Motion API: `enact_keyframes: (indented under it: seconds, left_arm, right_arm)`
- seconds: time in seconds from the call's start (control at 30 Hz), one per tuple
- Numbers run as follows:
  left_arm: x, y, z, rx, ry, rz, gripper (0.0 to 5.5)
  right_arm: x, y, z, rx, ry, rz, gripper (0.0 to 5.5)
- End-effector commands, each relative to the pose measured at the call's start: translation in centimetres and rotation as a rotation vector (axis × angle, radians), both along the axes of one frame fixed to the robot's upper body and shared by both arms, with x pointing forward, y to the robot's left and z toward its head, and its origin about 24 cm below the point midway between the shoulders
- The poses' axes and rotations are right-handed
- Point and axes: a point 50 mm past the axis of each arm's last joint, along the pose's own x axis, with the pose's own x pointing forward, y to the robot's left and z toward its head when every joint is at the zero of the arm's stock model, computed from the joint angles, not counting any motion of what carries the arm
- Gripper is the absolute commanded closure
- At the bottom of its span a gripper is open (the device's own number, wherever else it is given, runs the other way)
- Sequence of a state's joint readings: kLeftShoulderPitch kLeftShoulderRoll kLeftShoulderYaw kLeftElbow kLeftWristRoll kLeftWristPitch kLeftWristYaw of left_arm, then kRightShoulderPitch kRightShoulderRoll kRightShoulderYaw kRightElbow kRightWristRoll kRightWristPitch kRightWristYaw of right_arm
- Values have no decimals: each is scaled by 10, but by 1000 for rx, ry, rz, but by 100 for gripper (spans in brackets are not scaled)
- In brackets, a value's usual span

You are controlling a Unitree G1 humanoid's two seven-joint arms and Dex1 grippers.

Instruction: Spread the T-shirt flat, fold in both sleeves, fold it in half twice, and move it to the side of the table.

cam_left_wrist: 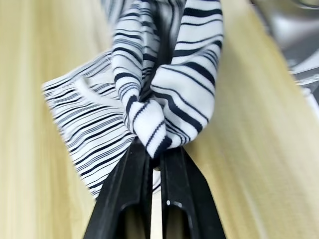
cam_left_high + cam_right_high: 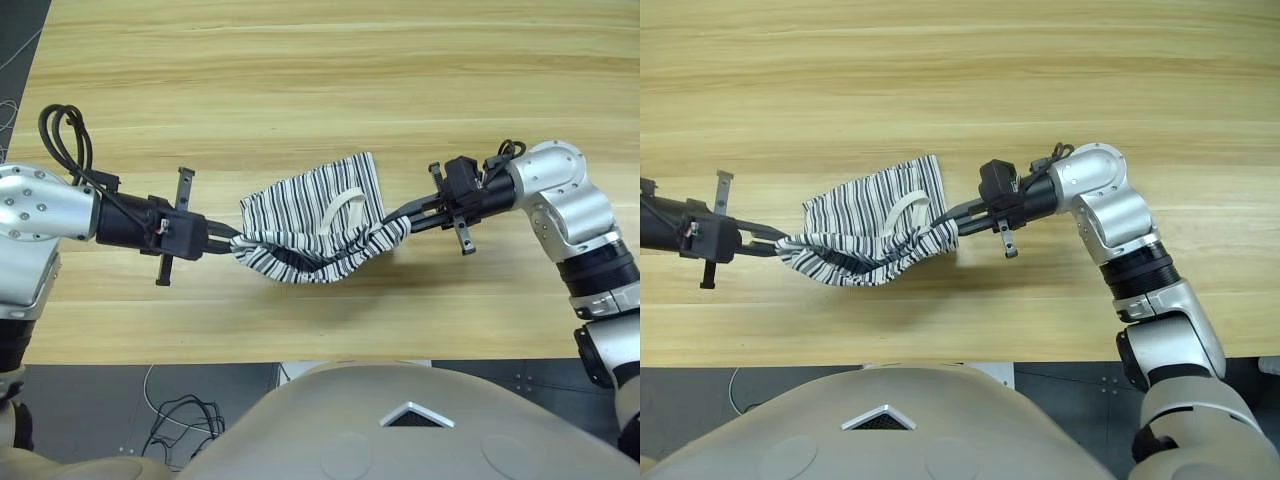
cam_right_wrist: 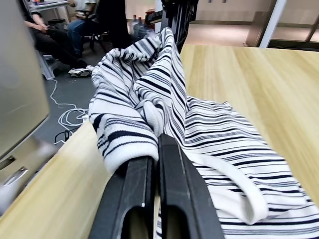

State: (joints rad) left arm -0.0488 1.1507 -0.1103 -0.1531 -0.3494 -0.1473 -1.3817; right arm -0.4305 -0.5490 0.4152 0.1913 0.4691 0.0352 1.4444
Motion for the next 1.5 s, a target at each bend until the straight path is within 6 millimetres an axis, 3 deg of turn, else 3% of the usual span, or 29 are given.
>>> enact_keyframes:
  seconds: [0.03,0.27,0.5,0.6,0.87,1.07,1.17,1.37,1.43,1.5]
  left_arm:
    - [16,8,-3,-14,19,52,540]
    - [43,23,-26,-42,79,168,540]
    - [67,33,-63,-55,200,351,540]
    - [76,44,-76,-45,262,497,475]
    - [85,82,-72,-49,182,794,349]
    - [82,94,-71,-38,126,856,344]
    - [85,92,-67,-82,104,852,344]
    - [87,92,-65,-83,86,858,344]
    - [88,91,-65,-85,82,856,344]
    - [88,88,-68,-87,82,845,344]
  right_arm:
    - [20,2,4,5,-49,-57,538]
    - [47,11,-8,-12,-69,-136,538]
    - [64,25,-30,-79,-45,-233,538]
    - [71,25,-36,-128,-43,-318,499]
    - [92,11,-34,-206,-108,-597,355]
    - [97,4,-25,-164,-157,-630,348]
    - [97,13,-13,-71,-194,-576,348]
    - [92,38,11,-9,-455,-441,348]
    - [80,59,5,21,-458,-345,348]
    - [63,80,-14,12,-394,-246,348]
